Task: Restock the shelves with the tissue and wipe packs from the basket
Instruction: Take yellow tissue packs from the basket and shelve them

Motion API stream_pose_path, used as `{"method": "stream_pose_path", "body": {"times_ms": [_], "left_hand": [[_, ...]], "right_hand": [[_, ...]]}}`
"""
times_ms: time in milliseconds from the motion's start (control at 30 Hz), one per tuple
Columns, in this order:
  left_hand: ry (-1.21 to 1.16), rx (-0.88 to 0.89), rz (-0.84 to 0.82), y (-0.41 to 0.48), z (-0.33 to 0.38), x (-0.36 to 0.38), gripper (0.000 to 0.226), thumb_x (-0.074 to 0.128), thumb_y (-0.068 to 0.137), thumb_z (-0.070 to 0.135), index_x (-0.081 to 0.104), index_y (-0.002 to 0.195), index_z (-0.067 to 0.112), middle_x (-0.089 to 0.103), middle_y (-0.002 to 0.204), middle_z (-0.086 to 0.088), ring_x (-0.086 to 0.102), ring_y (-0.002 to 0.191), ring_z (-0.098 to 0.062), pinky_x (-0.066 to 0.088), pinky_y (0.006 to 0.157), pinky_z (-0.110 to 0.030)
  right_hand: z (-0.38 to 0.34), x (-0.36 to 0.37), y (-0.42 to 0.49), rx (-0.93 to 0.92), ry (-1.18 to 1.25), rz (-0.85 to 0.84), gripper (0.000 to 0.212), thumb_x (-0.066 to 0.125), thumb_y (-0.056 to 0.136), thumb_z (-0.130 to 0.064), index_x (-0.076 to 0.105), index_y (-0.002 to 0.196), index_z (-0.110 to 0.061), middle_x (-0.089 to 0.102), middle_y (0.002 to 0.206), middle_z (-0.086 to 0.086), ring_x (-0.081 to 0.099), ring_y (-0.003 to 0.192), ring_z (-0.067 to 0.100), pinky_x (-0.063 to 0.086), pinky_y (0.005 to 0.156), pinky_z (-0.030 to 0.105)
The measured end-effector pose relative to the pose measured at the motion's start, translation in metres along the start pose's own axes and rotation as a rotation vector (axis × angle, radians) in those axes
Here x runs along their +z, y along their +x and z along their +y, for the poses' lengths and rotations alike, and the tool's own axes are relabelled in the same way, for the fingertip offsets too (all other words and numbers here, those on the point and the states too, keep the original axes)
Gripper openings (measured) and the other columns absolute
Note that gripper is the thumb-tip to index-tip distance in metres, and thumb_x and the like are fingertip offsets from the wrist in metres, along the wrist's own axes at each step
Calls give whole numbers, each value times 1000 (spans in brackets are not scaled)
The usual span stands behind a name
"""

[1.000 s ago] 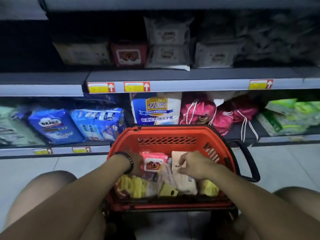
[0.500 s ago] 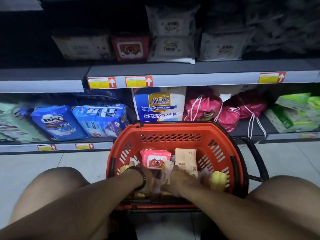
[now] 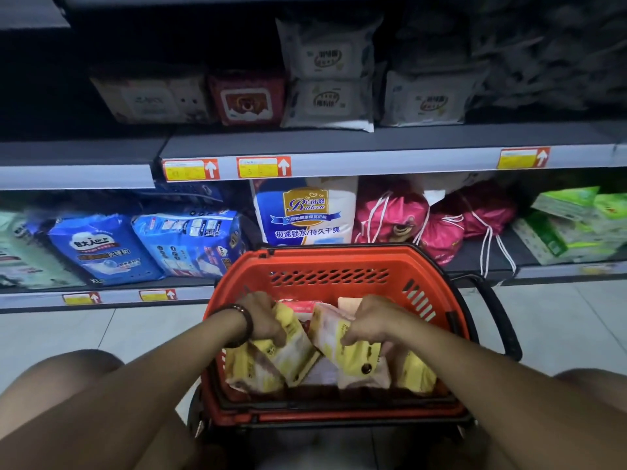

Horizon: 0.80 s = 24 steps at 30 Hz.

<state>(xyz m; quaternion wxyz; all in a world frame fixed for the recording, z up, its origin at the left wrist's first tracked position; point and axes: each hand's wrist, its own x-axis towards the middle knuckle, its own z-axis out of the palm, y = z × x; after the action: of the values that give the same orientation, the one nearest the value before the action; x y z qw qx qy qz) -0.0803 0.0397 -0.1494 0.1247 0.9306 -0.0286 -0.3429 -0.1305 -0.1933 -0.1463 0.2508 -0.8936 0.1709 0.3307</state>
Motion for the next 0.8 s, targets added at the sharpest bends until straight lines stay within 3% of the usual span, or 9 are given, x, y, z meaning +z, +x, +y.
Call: {"method": "stream_pose_path", "body": {"times_ms": [100, 233, 367, 467, 567, 633, 700, 800], "left_hand": [[-85, -8, 18, -2, -14, -11, 34, 92, 63, 35, 74, 90, 24, 75, 95, 5, 70, 90, -16, 54, 69, -24], [-241, 94, 52, -11, -26, -16, 40, 91, 74, 18, 74, 109, 29, 77, 103, 8, 72, 100, -15, 60, 89, -31], [-393, 190, 136, -15, -31, -18, 49, 92, 71, 4, 74, 106, 33, 75, 109, 7, 70, 105, -13, 56, 79, -17], [-562, 195, 173, -21, -26, -23, 44, 86, 80, 0, 69, 114, 21, 74, 111, 0, 70, 108, -20, 55, 74, -12], [-633, 101, 253, -26, -20, -29, 31, 82, 88, 25, 67, 116, 26, 75, 106, 4, 70, 96, -15, 55, 76, -24], [-704, 58, 334, -26, -17, -31, 31, 80, 89, 38, 66, 114, 26, 74, 108, 2, 69, 99, -18, 57, 90, -34], [-815, 36, 364, -27, -11, -32, 31, 78, 91, 38, 60, 111, 24, 71, 109, -1, 67, 104, -24, 57, 98, -44], [-1032, 8, 335, -29, -2, -34, 28, 75, 95, 29, 50, 99, 17, 61, 97, 3, 62, 96, -27, 60, 93, -55]], "right_hand": [[10, -10, -6, -43, 84, 35, 37, 93, 71, -25, 73, 102, -18, 73, 95, 1, 71, 84, 18, 60, 66, 30], [26, -16, -9, -143, 250, 132, 29, 88, 73, -9, 66, 90, -16, 72, 77, 1, 60, 52, 14, 40, 45, 19], [33, -25, -14, -260, 298, 284, 29, 90, 72, -12, 67, 86, -21, 77, 85, 0, 70, 65, 17, 53, 55, 31], [36, -33, -20, -317, 449, 354, 28, 89, 71, -9, 73, 86, -27, 79, 88, -6, 77, 79, 22, 62, 72, 43], [36, -42, -26, -332, 662, 410, 25, 90, 75, -5, 78, 89, -23, 80, 92, -5, 78, 83, 23, 62, 80, 45], [35, -51, -29, -315, 843, 406, 22, 88, 81, -7, 78, 96, -20, 82, 94, 3, 79, 85, 29, 62, 78, 46], [34, -59, -32, -283, 1005, 386, 23, 85, 86, -11, 76, 105, -19, 82, 96, 9, 79, 84, 31, 61, 73, 45], [33, -68, -34, -211, 1183, 328, 32, 85, 88, -20, 67, 115, -18, 81, 97, 11, 77, 89, 32, 62, 63, 45]]}}
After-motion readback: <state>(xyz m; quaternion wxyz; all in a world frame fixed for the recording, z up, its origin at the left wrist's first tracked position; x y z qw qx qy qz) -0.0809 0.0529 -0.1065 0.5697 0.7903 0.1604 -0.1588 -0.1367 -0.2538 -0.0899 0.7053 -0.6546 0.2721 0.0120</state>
